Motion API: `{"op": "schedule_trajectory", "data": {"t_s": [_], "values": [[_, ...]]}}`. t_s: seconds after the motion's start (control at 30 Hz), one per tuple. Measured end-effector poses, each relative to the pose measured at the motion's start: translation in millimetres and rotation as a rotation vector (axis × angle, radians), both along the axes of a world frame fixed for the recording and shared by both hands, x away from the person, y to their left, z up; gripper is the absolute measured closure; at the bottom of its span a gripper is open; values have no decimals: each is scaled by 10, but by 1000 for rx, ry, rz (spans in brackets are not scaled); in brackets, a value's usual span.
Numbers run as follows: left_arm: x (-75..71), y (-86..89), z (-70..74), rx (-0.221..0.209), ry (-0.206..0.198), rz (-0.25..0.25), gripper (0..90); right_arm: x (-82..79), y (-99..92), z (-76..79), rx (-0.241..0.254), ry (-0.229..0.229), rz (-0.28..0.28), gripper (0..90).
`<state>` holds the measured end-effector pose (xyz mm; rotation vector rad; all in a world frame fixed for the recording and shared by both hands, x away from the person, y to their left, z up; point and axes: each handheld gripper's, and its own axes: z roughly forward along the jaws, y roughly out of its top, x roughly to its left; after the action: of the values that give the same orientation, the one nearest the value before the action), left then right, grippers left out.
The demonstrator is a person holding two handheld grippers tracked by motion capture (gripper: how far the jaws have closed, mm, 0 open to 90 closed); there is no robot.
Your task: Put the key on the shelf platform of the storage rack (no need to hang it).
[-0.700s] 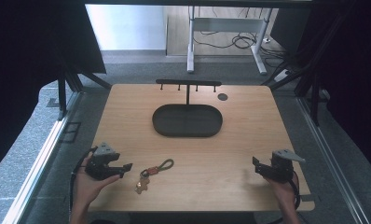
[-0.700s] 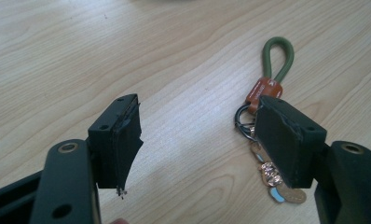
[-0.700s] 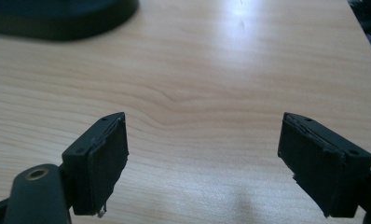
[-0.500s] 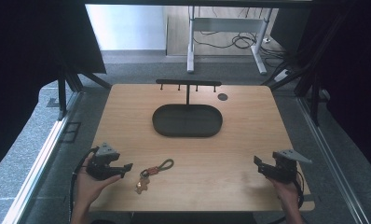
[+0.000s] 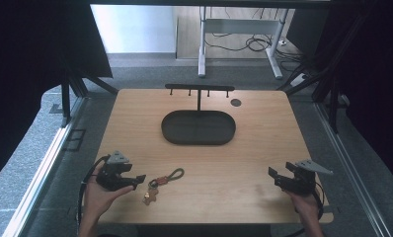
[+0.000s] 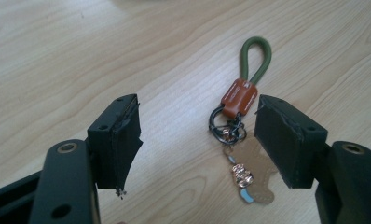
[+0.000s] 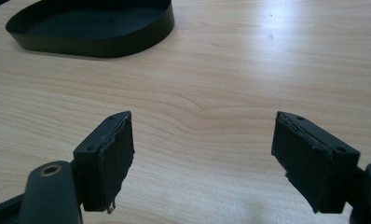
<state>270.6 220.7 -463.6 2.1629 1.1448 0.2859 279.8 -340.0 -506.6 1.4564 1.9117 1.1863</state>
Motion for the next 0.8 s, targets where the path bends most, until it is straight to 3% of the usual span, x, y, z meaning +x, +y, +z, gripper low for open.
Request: {"op": "schedule_trajectory", "data": {"t_s": [0.07,0.47,0.8], "values": [[12,-1,40,20,4,-14,326,-16,-23,-13,9,3,-8,213],[98,-50,228,20,-1,-93,332,-105,-42,-70,3,7,-4,234],[247,-308,324,68,22,-173,332,-135,-20,-59,-18,13,22,241]]}}
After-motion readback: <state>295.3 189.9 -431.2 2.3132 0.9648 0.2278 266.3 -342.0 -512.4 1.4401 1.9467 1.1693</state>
